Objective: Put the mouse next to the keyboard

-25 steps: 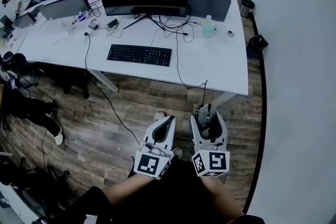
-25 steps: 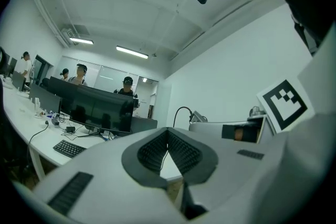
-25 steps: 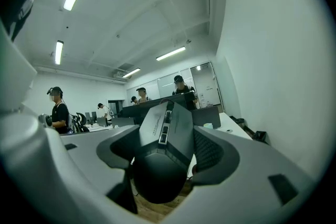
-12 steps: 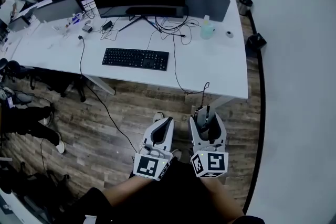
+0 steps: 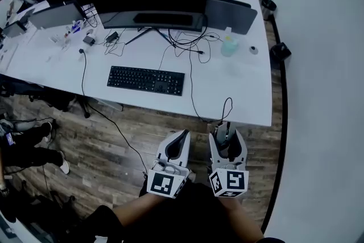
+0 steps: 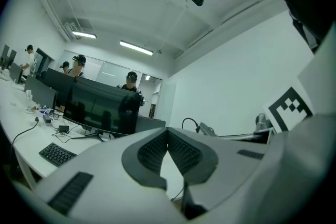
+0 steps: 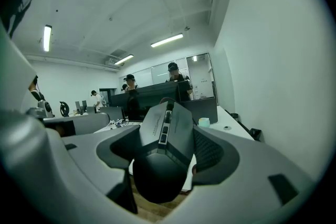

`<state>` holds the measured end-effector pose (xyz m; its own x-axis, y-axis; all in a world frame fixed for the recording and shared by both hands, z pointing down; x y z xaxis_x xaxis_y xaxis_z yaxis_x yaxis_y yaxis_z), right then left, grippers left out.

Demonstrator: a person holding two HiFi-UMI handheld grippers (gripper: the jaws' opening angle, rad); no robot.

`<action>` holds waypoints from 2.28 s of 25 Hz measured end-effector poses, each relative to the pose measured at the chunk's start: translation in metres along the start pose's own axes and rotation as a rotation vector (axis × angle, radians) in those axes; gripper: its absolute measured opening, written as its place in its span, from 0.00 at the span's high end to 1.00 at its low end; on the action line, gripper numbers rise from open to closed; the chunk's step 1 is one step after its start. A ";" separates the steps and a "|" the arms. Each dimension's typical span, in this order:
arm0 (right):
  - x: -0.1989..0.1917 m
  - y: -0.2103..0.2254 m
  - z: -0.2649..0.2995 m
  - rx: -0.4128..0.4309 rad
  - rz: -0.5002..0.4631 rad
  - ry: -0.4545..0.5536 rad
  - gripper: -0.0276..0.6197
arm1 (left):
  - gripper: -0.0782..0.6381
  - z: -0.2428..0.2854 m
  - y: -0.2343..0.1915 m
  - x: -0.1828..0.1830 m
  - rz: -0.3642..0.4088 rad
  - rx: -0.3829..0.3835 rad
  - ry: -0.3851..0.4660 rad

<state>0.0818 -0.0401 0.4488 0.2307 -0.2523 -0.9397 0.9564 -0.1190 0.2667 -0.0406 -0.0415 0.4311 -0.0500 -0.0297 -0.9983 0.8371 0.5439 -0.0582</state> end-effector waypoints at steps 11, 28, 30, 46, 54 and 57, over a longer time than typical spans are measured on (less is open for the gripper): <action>-0.005 0.023 0.002 -0.034 0.008 -0.064 0.46 | 0.89 0.016 0.001 -0.001 -0.058 -0.007 -0.027; -0.006 0.044 -0.001 -0.155 0.060 -0.088 0.46 | 0.89 0.040 0.021 -0.005 -0.094 -0.165 -0.047; -0.004 0.048 -0.003 -0.172 0.061 -0.081 0.46 | 0.89 0.044 0.017 -0.008 -0.082 -0.158 -0.059; -0.022 0.060 -0.011 -0.182 0.047 -0.154 0.46 | 0.89 0.040 0.012 -0.013 -0.109 -0.126 -0.080; -0.046 0.060 0.006 -0.188 0.125 -0.208 0.46 | 0.89 0.043 -0.001 -0.017 -0.100 -0.132 -0.067; -0.056 0.058 0.008 -0.191 0.127 -0.226 0.46 | 0.89 0.042 0.000 -0.017 -0.102 -0.142 -0.069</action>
<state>0.1233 -0.0405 0.5182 0.3250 -0.4629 -0.8247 0.9439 0.1041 0.3135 -0.0168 -0.0766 0.4479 -0.0886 -0.1458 -0.9853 0.7440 0.6481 -0.1628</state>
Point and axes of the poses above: the fingertips, and each gripper's own axes: z forward along the fingers, y to its right, x out of its top, the point moved 1 cm from there along -z, backward along the fingers, and after that the axes turned 8 degrees about z, right-handed, at the moved point
